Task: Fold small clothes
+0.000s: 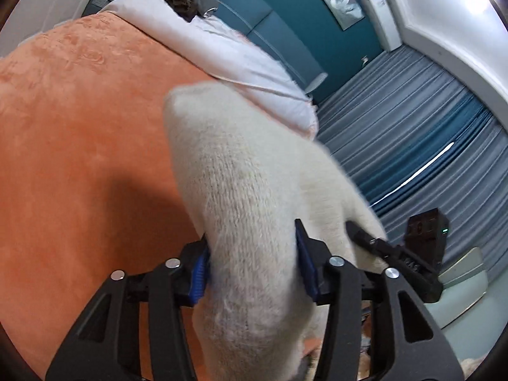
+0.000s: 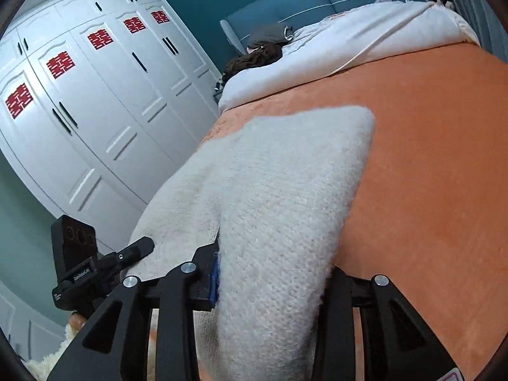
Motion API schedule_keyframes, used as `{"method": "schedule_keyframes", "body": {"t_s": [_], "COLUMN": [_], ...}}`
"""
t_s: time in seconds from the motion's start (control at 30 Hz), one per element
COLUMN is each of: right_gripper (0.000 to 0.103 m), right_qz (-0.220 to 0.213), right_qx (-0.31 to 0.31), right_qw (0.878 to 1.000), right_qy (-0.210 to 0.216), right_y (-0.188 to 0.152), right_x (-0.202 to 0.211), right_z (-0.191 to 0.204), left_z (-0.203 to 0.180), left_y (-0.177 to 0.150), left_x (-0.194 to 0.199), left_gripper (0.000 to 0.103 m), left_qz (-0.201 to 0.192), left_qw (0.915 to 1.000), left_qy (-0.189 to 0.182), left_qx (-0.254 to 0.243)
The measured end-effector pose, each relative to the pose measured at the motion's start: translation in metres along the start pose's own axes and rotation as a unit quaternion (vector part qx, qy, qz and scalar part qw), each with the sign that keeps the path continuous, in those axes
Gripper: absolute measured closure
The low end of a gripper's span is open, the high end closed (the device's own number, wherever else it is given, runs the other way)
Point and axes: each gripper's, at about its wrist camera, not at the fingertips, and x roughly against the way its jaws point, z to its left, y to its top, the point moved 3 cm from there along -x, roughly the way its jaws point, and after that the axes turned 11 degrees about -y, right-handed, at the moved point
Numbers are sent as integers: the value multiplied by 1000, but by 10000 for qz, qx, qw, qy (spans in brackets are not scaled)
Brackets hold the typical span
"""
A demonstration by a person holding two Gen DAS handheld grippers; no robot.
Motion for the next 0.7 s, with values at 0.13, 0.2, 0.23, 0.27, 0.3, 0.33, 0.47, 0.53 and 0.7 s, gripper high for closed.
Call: {"method": "schedule_keyframes", "body": {"t_s": [0.13, 0.2, 0.23, 0.27, 0.3, 0.33, 0.47, 0.53, 0.7], "right_gripper": [53, 60, 60, 60, 63, 63, 54, 45, 80], "right_qz": [834, 881, 674, 485, 374, 314, 439, 623, 1314], "right_qx": [-447, -730, -860, -911, -850, -672, 60, -278, -1082], "right_qw": [9927, 9843, 9857, 9881, 9908, 9936, 9919, 9883, 9827], "right_qy": [-753, -1343, -1284, -1144, -987, -852, -1190, -1364, -731], "right_y": [-22, -34, -34, -34, -35, -36, -50, -56, -63], "right_x": [-76, -80, -69, -55, -43, -33, -45, -61, -96], "right_z": [-51, -75, -77, -75, -69, -61, -45, -66, -82], "left_z": [54, 58, 53, 38, 24, 9, -13, -1, 21], "left_y": [-12, -21, -26, -30, -33, -36, -69, -93, -96], "left_x": [-42, -39, -31, -24, -18, -16, -37, -55, -62], "left_gripper": [50, 50, 49, 49, 46, 41, 32, 40, 77], "left_qz": [462, 612, 597, 572, 545, 519, 854, 1188, 1256], "left_qw": [9899, 9807, 9797, 9778, 9766, 9751, 9720, 9567, 9484], "left_qy": [1329, 1857, 1907, 1973, 1987, 1993, 2007, 2444, 2684], "left_qx": [173, -18, -167, -408, -619, -817, -873, -1047, -1125]}}
